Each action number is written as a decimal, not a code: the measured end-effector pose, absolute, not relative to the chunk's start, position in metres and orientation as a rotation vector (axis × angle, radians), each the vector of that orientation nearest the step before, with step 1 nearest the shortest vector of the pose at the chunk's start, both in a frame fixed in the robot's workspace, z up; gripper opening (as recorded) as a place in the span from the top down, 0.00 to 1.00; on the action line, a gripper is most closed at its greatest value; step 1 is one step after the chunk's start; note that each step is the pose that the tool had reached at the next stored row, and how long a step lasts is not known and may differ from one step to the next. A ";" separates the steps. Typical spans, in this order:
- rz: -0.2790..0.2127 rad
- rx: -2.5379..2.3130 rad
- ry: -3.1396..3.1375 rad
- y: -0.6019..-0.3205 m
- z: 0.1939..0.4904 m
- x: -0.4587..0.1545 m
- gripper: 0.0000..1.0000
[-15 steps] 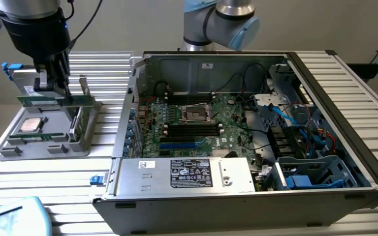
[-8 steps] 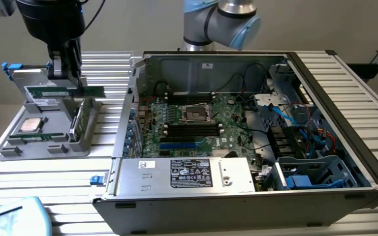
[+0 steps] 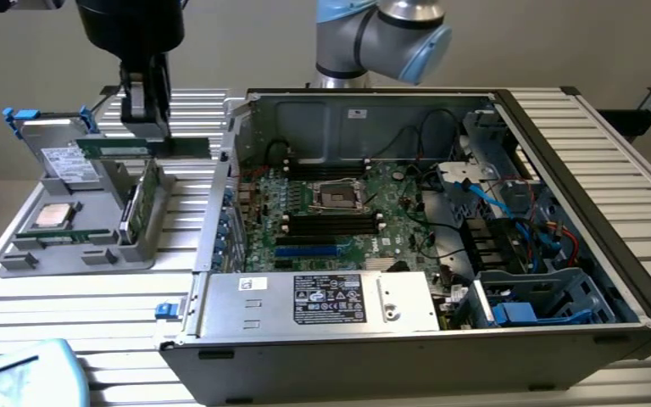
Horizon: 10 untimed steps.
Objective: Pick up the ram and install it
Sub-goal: 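Pick up the ram and move it above insertion slot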
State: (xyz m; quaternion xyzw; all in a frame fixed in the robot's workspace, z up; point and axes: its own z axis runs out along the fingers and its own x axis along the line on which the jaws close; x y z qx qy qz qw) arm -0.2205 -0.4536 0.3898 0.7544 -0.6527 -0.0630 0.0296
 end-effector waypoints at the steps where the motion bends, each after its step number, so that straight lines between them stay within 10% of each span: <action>1: -0.196 2.327 -2.014 -0.454 0.390 -0.216 0.86; 10: -0.233 2.348 -2.026 -0.454 0.391 -0.175 0.86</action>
